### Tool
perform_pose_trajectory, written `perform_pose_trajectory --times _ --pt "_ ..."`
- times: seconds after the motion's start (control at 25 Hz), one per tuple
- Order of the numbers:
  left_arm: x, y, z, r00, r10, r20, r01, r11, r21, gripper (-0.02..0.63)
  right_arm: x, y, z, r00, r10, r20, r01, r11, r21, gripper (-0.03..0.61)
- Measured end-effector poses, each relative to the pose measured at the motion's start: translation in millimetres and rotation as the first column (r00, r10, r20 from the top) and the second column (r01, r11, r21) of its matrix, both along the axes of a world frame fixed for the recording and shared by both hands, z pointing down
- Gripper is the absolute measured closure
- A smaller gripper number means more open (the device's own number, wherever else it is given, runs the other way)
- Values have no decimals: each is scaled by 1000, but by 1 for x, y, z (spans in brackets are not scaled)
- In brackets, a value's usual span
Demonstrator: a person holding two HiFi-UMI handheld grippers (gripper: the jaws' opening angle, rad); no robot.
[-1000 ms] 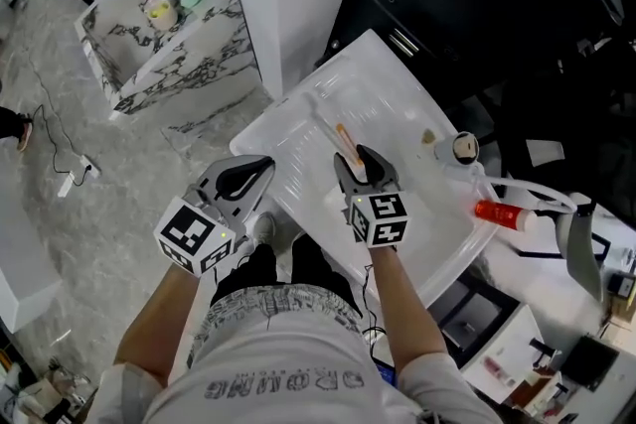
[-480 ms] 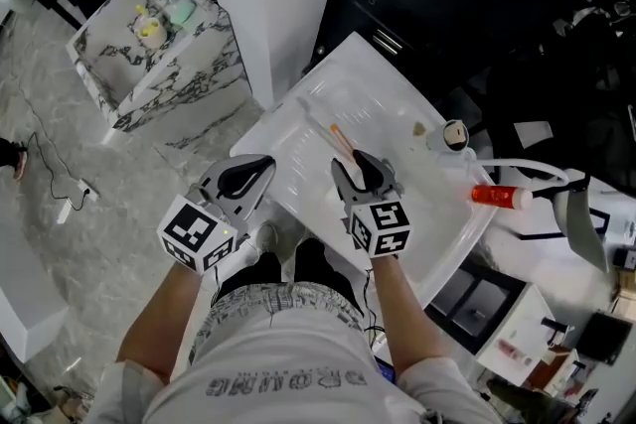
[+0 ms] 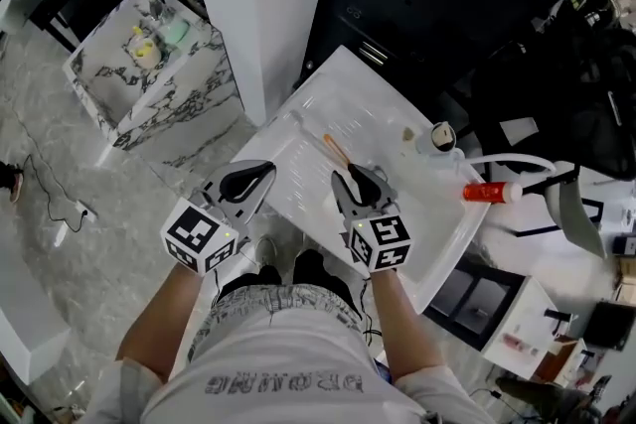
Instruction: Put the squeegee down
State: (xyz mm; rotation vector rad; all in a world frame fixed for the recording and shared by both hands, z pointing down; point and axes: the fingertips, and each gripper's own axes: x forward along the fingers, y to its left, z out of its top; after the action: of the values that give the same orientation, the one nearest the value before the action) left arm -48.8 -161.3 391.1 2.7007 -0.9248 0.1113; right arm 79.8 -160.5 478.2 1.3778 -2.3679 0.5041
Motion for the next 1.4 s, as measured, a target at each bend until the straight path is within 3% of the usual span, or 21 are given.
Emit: perform_pose_trajectory --times 0.84,1.4 --pt "-15 -5 -26 1000 4 -13 -3 998 59 584 -31 11 -52 996 -56 75 51 997 64 551" --pt "-11 1 -34 1000 3 -8 -2 997 71 584 -34 17 -73 990 -99 101 90 992 91 571"
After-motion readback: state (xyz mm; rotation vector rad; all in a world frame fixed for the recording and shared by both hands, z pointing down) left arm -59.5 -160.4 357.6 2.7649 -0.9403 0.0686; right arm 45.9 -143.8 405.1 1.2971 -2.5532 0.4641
